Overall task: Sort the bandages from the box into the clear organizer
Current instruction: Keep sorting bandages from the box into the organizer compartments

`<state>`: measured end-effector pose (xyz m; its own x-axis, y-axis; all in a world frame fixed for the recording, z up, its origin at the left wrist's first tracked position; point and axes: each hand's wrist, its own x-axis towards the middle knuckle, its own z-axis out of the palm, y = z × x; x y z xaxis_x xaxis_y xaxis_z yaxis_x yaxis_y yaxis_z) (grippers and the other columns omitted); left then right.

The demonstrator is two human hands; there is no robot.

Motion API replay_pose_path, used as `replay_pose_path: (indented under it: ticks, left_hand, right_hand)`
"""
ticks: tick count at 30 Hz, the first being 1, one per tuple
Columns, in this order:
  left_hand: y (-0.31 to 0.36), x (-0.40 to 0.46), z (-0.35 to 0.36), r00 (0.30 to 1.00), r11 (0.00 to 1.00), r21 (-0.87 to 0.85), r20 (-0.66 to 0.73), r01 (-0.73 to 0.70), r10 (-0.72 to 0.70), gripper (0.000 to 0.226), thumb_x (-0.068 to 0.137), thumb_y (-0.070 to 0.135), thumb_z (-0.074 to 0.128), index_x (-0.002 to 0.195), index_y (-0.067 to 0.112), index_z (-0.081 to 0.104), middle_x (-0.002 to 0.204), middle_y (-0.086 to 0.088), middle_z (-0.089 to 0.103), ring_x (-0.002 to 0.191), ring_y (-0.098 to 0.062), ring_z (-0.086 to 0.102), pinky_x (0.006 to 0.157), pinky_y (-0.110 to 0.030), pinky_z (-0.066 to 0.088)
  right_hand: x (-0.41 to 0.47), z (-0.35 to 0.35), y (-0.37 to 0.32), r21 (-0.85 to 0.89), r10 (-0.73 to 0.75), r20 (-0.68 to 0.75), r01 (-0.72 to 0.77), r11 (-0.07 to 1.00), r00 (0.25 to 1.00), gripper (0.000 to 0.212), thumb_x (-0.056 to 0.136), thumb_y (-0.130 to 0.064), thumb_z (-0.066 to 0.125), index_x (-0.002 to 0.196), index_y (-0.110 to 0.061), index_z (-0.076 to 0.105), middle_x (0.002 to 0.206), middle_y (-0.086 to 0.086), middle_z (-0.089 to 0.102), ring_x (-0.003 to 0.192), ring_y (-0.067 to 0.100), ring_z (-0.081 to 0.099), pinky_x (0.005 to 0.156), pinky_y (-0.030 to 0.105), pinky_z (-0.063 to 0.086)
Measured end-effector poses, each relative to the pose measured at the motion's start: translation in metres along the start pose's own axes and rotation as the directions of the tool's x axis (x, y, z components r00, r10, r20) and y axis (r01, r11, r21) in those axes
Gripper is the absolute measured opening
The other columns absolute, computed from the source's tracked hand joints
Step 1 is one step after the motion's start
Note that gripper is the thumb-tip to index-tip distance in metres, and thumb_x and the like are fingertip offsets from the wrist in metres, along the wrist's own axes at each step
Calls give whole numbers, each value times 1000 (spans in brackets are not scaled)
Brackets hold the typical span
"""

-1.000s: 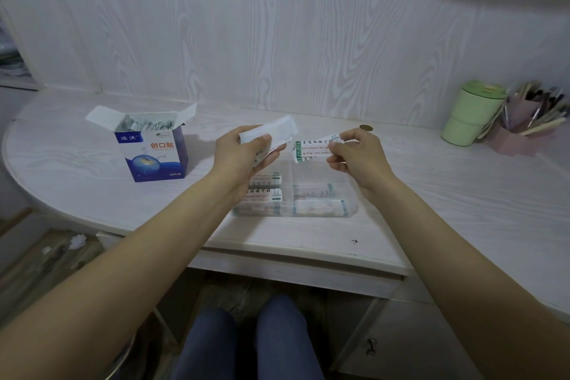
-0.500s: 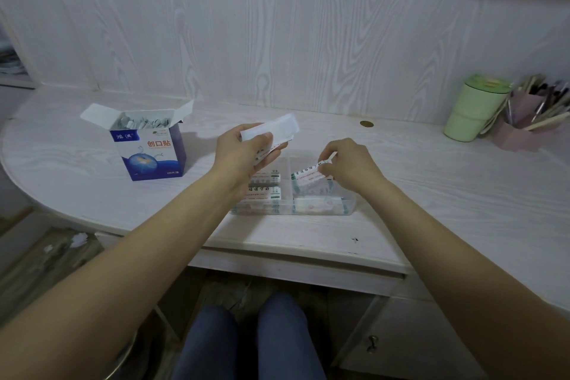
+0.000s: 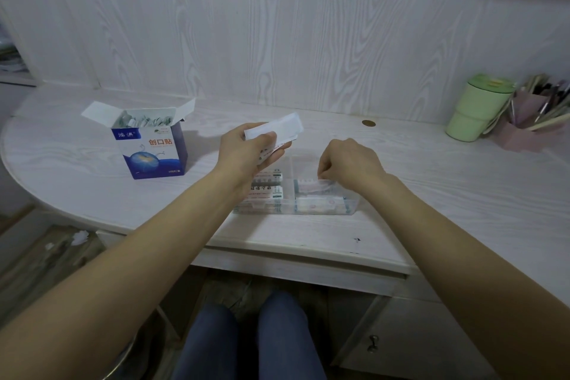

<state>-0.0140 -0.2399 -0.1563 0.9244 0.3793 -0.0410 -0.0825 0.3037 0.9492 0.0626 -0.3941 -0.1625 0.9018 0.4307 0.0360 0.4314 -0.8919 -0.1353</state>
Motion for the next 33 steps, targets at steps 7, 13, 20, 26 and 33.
replay_pose_path:
  ticks: [7,13,20,26,33]
  left_hand:
    - [1,1,-1,1000,1000,-1,-6,-10,10,15,91,-4,55,95,10,59,105,-10,64,80,-20,72,79,-28,58]
    - [4,-1,-1,1000,1000,-8,-8,-15,15,15,91,-4,55,95,10,59,106,-11,63,76,-18,72,75,-26,59]
    - [5,-3,-3,1000,1000,-5,0,-15,15,18,89,-5,56,105,3,59,111,-16,63,83,-24,72,74,-26,59]
    - [4,-9,-2,999,1000,8,25,25,-26,21,85,-6,63,101,6,61,102,-12,65,78,-20,72,72,-24,59]
    - [7,-10,0,996,1000,14,86,1,-2,20,97,20,53,97,5,66,112,-15,61,97,-28,67,76,-30,59]
  right_hand:
    - [3,-5,1,-30,-129,57,131,991,990,18,83,-7,61,79,-21,72,86,-5,70,81,16,63,60,22,38]
    - [7,-5,3,60,-155,93,150,987,984,16,83,-7,61,83,-17,73,83,-5,69,79,15,62,59,23,44]
    - [-2,-19,6,409,-130,-1,119,905,992,11,87,-10,61,92,-16,70,80,-4,70,70,10,66,54,13,43]
    - [-21,-36,-15,847,-82,-121,146,512,989,26,88,-26,66,112,-17,63,86,1,70,75,10,69,62,21,53]
    - [-20,-32,-16,802,-4,-205,171,572,979,11,79,-11,75,86,-15,68,76,12,70,57,8,66,47,16,44]
